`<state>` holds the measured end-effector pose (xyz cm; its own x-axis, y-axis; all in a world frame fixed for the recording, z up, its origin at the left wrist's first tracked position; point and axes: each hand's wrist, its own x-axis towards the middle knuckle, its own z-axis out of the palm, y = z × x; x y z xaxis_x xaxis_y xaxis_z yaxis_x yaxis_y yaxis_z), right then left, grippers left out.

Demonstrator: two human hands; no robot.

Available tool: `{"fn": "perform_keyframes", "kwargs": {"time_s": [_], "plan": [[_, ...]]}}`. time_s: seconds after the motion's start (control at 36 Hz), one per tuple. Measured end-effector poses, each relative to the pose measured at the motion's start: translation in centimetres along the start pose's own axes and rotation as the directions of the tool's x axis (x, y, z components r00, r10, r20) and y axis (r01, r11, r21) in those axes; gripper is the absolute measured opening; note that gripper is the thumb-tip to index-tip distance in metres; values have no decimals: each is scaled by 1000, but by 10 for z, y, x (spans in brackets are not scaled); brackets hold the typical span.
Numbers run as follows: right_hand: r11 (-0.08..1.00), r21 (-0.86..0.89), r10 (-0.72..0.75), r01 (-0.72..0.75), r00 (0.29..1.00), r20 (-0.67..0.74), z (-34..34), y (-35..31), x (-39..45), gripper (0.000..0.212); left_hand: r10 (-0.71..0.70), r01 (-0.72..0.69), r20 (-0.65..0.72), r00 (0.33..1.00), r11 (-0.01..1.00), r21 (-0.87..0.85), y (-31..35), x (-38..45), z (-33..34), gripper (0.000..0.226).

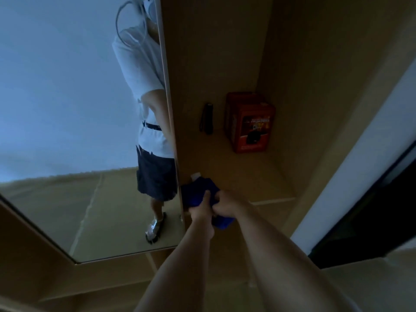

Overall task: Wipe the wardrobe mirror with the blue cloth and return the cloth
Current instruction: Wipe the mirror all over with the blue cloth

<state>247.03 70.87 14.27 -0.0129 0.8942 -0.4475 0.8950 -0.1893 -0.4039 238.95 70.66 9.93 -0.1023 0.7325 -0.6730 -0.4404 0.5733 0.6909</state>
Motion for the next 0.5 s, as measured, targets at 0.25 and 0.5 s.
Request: {"fn": "perform_keyframes", "kwargs": {"time_s": [0.25,0.5], "plan": [[814,559,197,-159,980,-8,-8,22,-45,35,-6,-16,100,995,976,216,-4,-40,-11,34],[646,684,499,-339,865,-43,15,2,-79,97,26,-90,301,953,976,201,3,-92,-36,28]]}}
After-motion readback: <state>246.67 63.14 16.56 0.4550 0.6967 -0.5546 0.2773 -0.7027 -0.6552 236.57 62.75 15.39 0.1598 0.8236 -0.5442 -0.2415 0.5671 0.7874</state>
